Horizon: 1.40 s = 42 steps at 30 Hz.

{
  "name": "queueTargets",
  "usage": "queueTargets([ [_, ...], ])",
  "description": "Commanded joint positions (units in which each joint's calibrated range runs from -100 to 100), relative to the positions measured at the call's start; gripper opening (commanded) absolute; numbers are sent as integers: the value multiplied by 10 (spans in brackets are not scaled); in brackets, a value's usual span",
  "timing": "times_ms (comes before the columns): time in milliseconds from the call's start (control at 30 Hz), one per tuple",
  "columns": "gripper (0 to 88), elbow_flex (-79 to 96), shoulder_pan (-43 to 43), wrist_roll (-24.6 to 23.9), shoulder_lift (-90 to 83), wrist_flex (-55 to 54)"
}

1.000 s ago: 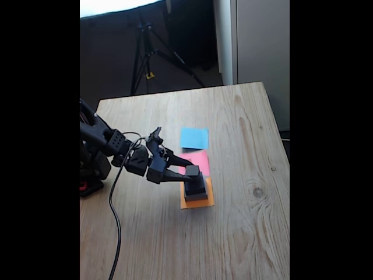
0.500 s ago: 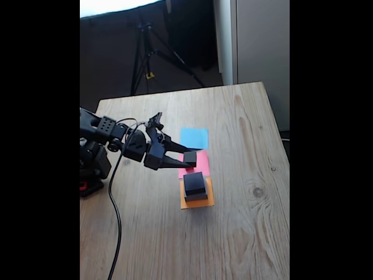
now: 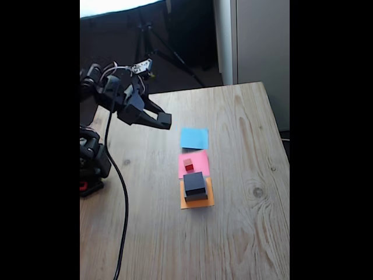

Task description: Tower of hanoi

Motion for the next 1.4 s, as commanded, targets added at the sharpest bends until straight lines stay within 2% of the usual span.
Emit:
queueTargets([
  [0, 50, -65, -38, 6, -42, 48],
  [267, 57, -70, -101, -21, -108, 65],
  [500, 47, -137, -138, -31, -87, 118],
  [667, 43, -79, -167, -22, -70, 99],
  [900, 43, 81, -179, 39, -66, -23],
  [1100, 39, 237, -220, 56, -84, -157],
  [1267, 39, 361, -236, 71, -63, -307],
  [1367, 38, 447, -241, 71, -42, -446],
])
